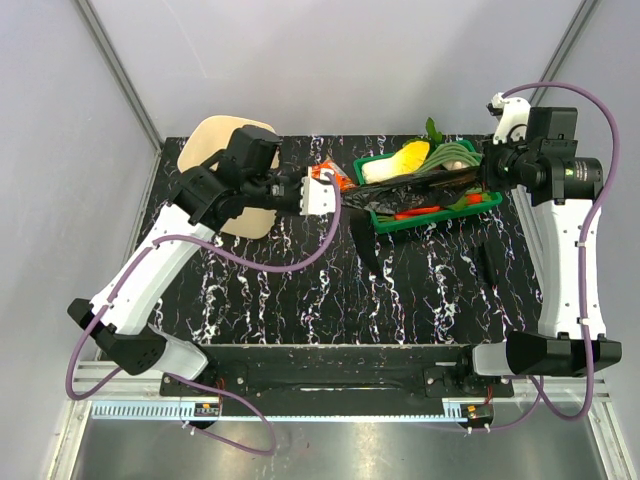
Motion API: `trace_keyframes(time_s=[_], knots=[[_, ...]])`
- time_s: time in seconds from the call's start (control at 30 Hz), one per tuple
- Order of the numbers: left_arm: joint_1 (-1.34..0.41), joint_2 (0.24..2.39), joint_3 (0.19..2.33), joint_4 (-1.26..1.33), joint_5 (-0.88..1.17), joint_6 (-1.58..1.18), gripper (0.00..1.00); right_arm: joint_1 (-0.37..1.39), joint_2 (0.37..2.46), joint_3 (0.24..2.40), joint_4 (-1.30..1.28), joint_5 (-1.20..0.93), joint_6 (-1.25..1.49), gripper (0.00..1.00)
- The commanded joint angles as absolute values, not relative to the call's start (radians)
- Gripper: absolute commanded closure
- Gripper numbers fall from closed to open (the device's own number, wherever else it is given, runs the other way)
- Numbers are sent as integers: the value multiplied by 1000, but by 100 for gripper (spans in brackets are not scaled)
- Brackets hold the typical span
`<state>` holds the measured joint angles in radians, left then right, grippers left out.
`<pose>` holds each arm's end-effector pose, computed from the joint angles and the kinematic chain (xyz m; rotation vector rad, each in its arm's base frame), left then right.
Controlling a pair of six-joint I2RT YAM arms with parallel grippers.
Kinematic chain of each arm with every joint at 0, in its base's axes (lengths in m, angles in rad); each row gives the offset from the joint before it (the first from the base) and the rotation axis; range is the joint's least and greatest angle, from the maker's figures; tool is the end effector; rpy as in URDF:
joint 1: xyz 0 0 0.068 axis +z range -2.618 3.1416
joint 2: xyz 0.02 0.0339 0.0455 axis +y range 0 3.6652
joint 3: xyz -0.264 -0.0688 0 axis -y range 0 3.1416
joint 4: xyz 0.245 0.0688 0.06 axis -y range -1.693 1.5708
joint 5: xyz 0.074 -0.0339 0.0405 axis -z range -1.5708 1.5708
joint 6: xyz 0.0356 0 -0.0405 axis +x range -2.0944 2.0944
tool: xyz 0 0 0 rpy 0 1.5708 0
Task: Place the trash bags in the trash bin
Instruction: Unfold the trash bag at the center of the board.
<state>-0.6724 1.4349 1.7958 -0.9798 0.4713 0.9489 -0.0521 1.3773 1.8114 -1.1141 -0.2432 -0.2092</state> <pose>0.2077 -0.1860 0.4564 1.7157 1.2694 -0.3533 0.2508 -0.0045 0.4618 -0.3042 2.2096 0.1313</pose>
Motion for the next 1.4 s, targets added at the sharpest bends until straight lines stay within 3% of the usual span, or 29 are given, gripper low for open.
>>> trace_keyframes(time_s=[0.0,0.33,0.53,0.63,0.8,0.87,1.13,1.37], knots=[[-653,1393,1798,-1112,517,1075,100,-60,1365,1838,-1054,-91,-247,100],[-712,1393,1686,-1187,623,1155,92,-60,1417,1917,-1039,-136,-178,100],[-816,1439,1660,-1115,724,1073,79,-60,1405,1907,-1003,-345,-140,100],[-827,1476,1681,-999,749,924,61,-60,1407,1916,-1015,-446,-153,100],[-827,1496,1687,-587,605,464,35,-60,1399,1924,-1063,-538,-196,100],[-839,1534,1725,-514,549,340,30,-60,1391,1922,-1063,-554,-175,100],[-1032,1699,1894,-422,48,129,27,-57,1373,1893,-1022,-581,-60,100],[-1078,1816,2020,-367,-101,133,25,-58,1347,1875,-988,-592,-23,100]])
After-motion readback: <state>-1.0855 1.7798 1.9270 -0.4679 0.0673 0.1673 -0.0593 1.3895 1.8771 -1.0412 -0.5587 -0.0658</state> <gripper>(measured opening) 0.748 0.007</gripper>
